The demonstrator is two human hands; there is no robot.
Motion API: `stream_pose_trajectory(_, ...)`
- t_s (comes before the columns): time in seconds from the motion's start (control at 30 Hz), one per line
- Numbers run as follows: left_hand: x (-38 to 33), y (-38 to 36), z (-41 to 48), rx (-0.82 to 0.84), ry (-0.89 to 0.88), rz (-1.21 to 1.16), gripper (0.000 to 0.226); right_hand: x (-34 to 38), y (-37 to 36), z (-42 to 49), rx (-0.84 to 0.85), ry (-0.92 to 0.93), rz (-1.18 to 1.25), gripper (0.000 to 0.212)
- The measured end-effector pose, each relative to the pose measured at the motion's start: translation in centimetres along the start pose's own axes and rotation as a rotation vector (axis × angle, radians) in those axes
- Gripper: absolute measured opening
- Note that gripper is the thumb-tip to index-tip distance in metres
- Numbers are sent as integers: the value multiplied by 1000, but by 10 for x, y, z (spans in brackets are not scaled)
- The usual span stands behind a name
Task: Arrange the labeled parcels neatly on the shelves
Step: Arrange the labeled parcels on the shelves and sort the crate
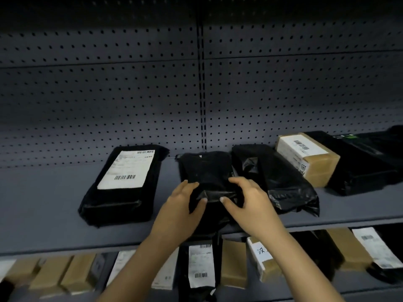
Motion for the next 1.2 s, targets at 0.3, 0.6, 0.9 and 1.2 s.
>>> stream_pose_trajectory(0.3, 4, -3, -9, -37, 13, -32, 54, -10, -6, 1, 81, -27, 14, 22)
stream_pose_trajectory(0.6, -20, -1, 6, -74, -20, -148, 41, 4, 33, 0, -202, 157, 280, 50)
stream_pose_trajectory(0.9, -61, 35, 13, -78, -269, -145, 41, 27, 26, 1, -3, 263, 592, 71)
stream_pose_trajectory(1.2, -26, 67, -7, -202, -69, -165, 47, 25, -3, 6, 207, 9, 438, 32)
Point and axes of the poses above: each hand's wrist, its own z-axis towards the middle knuckle, its own y-axis out of the back of the hand, x = y × z, the point moved 5 cm from there along z, towards the middle knuckle, and after that the axes turned 6 degrees about -y, right-handed, at the moved point
